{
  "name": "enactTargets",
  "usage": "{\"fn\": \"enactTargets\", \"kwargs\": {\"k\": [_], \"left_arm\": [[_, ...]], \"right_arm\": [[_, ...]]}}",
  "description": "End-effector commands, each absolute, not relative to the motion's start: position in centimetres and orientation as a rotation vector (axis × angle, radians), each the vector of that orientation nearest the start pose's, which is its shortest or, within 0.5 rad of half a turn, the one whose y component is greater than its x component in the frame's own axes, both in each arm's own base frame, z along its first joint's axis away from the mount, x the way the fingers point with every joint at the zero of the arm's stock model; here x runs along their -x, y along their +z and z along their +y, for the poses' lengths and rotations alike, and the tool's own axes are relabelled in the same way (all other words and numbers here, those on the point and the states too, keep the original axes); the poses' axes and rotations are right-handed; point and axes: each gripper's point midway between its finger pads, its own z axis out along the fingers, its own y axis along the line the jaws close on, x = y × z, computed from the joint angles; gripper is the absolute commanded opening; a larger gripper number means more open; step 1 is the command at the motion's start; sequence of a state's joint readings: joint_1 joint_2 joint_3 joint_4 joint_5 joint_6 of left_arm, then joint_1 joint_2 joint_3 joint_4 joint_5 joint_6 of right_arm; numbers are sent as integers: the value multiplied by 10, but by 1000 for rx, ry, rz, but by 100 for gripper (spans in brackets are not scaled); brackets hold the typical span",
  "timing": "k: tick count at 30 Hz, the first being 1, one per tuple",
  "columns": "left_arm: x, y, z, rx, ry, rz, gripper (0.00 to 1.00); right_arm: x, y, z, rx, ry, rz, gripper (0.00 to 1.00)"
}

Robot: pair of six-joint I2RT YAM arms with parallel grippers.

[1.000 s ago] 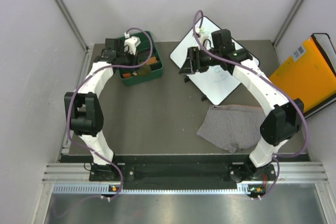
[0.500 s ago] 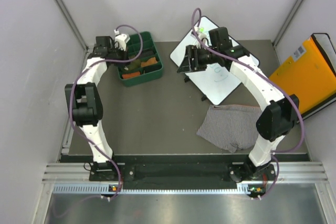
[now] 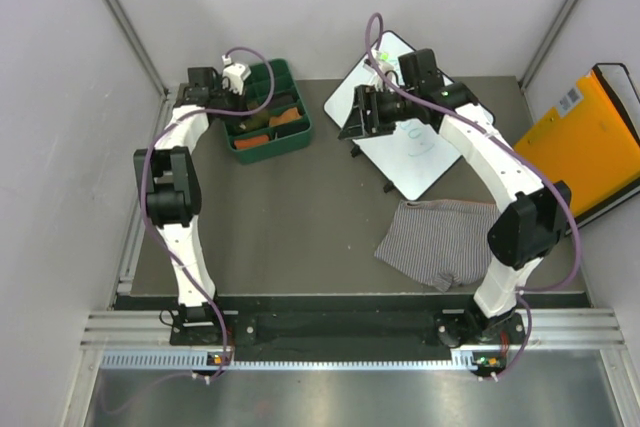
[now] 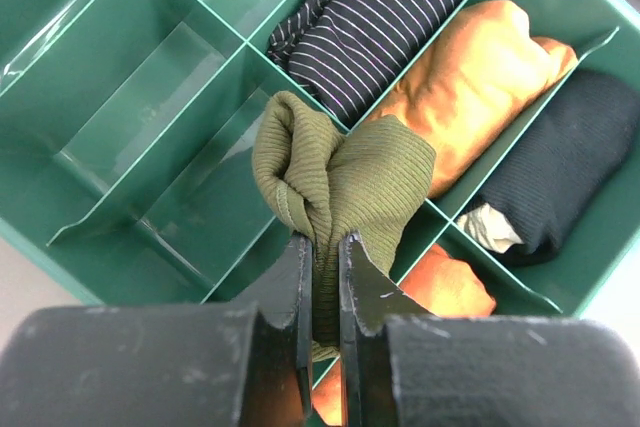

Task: Roll the underwear
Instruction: Place the underwear in the storage box.

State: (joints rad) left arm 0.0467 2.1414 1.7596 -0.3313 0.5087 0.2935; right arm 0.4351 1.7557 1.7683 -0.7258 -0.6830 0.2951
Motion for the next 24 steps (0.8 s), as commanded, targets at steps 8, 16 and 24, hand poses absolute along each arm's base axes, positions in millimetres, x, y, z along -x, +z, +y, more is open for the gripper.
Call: {"fn": "enactTargets", "kwargs": {"k": [8,16,24], "left_arm": [[-544,88,-32,-682,-297,2226,0],[-557,58,-28,-699,-301,2288,0],[-553,21,-21,-724,-279,2374,0]], "right_arm": [[-352,294,292,577,1138,2244,64],[-352,292,291,578,1132,2259,64],[-347,287,286,559,1105,2279,64]]}}
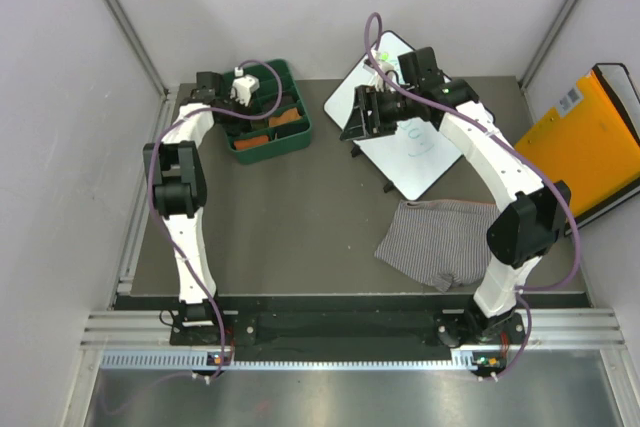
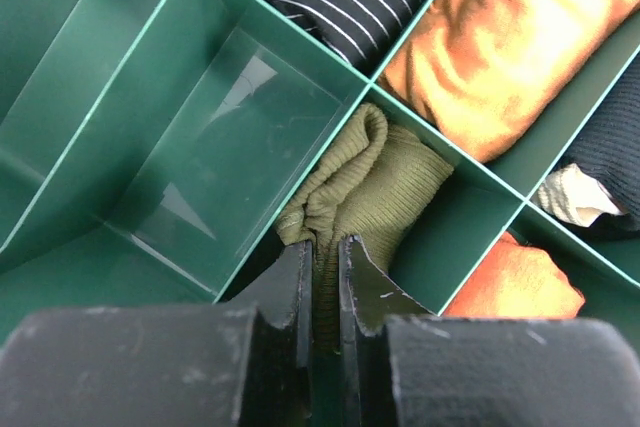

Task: Roll the underwear
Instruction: Place the underwear in the storage box, then move the underwear to the center of the board.

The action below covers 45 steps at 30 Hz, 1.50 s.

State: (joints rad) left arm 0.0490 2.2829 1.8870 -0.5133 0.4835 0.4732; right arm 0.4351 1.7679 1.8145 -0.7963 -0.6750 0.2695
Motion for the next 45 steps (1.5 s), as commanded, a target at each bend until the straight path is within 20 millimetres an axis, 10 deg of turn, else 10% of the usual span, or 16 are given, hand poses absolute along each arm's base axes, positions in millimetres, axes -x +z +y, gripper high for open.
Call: {"fn": "enactTargets", "kwargs": {"k": [1,5,12,23,37,45], "left_arm": [[-552,20,-20,-721,-279,2376,0],[-562,37,-18,-619,-255,2360,0],[-581,96,-23,-466,-263,2236,61],[-580,172,-40,-375,-333,2097,76],[-538,310,-64,-127,-469,1846,88],[-467,250,-22,308,-266,1992,95]], "right_arm": [[-345,288,285,560,1102,2279,64],[-344,288,284,553,1105,2282,64],[-339,292,284,555,1122,2280,64],[-330,294,271,489,1066,2293,64],[-291,182,233,259,657,2684,61],[-258,106,222,71,448,2839,57]]}}
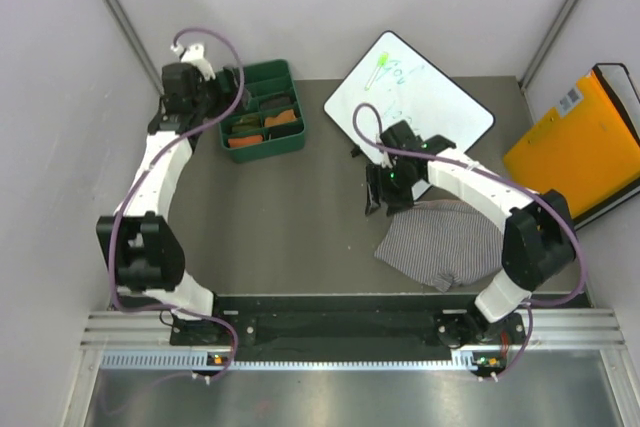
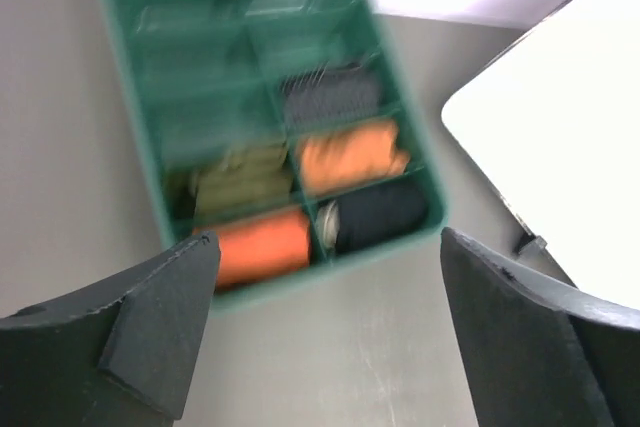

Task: Roll the underwear
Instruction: Move the underwear to the center of the board.

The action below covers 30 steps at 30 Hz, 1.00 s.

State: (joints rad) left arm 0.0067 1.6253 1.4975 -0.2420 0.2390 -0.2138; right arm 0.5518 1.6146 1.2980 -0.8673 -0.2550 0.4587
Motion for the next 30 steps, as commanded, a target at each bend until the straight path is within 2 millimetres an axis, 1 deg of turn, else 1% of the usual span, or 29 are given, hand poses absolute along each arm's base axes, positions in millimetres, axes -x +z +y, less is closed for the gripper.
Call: {"fn": "enactTargets", "kwargs": {"k": [1,2,3,4,6,7,8,9,10,12,15,17,20,21,22,24,26,28,29,30], "left_arm": [[-450,237,-16,337,-235,2014,97],[-441,231,-14,348,-222,2024,99],[-433,226,-21,341,-206,2035,99],[-418,217,-20,347,-191,2047,99],[-405,210,-20,355,-182,2052,99],[-396,204,-19,361,-174,2060,99],[-391,200,-17,363,-155,2067,99],[-387,198,-17,365,-143,2071,99],[-379,192,-16,367,-125,2093,99],[-371,188,-14,366,-102,2097,99],[-361,184,-13,369,-96,2091,99],[-359,186,-13,376,-104,2070,99],[-357,194,-21,367,-162,2058,99],[-357,201,-25,355,-192,2050,99],[-356,202,-27,357,-204,2052,99],[-353,204,-26,357,-194,2066,99],[-349,199,-23,332,-148,2098,99],[-347,196,-25,331,-154,2113,99],[-347,195,-28,321,-173,2116,99],[-346,193,-30,317,-188,2120,99]], "right_arm": [[-253,94,218,48,420,2856,57],[-251,88,217,43,409,2858,56],[-249,83,216,28,390,2861,56],[-249,74,214,23,360,2858,56],[-248,63,218,40,344,2865,56],[-251,58,218,37,318,2858,56],[-250,50,218,28,290,2874,56],[-250,45,217,21,274,2881,56],[-252,41,217,14,266,2884,56],[-253,31,213,-2,216,2885,55],[-258,19,208,-20,159,2880,55],[-260,16,201,-35,88,2877,55],[-260,12,193,-75,50,2849,55],[-259,10,190,-81,31,2847,55],[-260,9,186,-88,1,2839,55],[-260,7,183,-96,-28,2839,55],[-260,3,183,-103,-34,2837,54],[-259,-1,184,-103,-35,2849,49],[-256,-7,185,-87,-58,2864,45],[-255,-8,187,-76,-60,2867,38]]}}
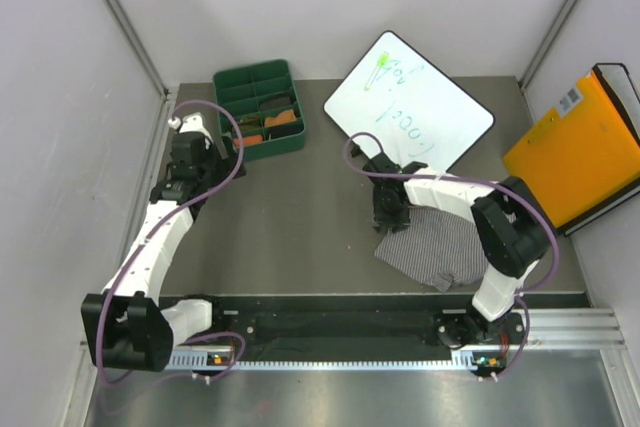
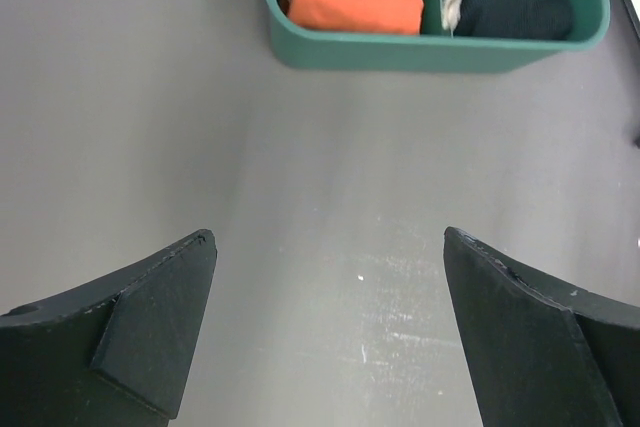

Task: Roll the underwear
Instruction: Move the underwear to the center of the board.

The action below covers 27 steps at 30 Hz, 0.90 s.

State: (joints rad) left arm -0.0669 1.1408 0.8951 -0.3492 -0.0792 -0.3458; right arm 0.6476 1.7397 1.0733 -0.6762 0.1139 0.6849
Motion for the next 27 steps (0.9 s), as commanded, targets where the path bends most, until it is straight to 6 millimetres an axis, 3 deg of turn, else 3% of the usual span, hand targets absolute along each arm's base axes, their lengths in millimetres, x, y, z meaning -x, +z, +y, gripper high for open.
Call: {"fn": "enactTargets", "kwargs": {"k": [1,6,8,12,16,18,19,20,21,22,23,27], "left_arm": [[-345,192,-32,316,-199,2124,99],[-340,202,-38,280,-234,2106,99],[-339,205,-38,271,-232,2099,99],[-335,208,-45,245,-269,2097,99],[-330,209,-46,242,-284,2094,95],[-324,205,-45,252,-280,2105,94],[-322,203,-45,263,-283,2107,94],[-319,203,-45,270,-285,2106,94],[-316,199,-44,278,-283,2113,94],[-314,197,-44,293,-283,2114,94],[-309,193,-43,301,-280,2114,94],[-296,180,-43,337,-296,2133,91]], "right_arm": [[-252,-12,187,-69,-70,2884,34],[-230,-22,194,12,-94,2923,10],[-224,-25,205,61,-25,2936,1],[-214,-22,244,188,163,2924,0],[-195,-2,317,371,486,2878,0],[-197,19,360,455,629,2815,0],[-193,13,373,502,649,2822,0],[-193,28,403,574,727,2763,0],[-189,32,420,616,785,2747,0],[-186,19,430,666,791,2759,0],[-184,32,454,715,862,2713,0],[-166,53,489,840,1056,2639,0]]}}
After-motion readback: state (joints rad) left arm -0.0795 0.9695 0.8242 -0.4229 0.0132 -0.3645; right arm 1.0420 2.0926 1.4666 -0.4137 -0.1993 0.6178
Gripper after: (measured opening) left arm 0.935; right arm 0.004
